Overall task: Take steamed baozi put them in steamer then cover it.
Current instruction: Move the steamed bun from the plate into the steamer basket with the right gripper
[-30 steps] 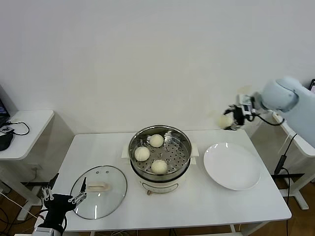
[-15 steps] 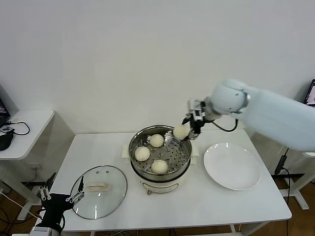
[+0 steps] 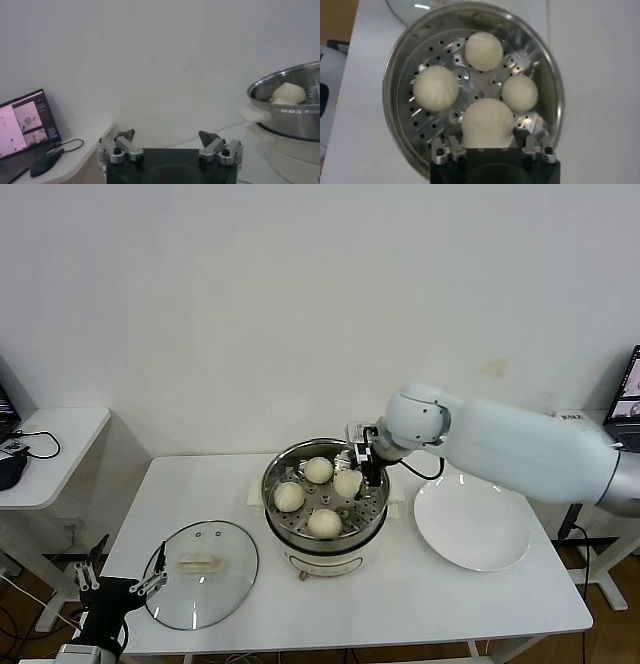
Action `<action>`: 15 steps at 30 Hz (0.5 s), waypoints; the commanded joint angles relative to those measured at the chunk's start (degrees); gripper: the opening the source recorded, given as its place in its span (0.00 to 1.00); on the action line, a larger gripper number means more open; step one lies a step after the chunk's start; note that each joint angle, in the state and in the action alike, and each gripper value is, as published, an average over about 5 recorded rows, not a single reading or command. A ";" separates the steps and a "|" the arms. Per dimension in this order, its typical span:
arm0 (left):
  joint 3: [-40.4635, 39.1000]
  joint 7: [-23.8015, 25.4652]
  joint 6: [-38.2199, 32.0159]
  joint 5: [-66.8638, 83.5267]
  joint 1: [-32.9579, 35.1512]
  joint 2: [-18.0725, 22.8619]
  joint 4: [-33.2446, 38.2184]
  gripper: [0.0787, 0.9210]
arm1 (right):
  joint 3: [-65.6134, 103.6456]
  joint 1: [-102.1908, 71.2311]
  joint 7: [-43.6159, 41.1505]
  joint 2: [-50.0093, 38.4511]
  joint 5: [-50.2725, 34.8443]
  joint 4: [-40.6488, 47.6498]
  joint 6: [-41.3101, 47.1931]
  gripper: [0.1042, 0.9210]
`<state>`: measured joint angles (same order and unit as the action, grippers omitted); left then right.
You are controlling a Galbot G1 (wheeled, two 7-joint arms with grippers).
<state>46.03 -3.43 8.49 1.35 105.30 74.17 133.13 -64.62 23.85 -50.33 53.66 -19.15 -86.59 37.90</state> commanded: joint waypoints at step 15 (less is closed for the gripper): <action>0.13 0.00 -0.02 0.08 0.06 0.01 -0.12 0.88 | 2.82 -3.92 0.52 0.51 4.13 2.41 -0.12 0.76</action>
<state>46.12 -3.43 8.49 1.40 105.29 74.19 133.04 -63.91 20.50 -49.83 54.38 -16.30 -84.40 38.08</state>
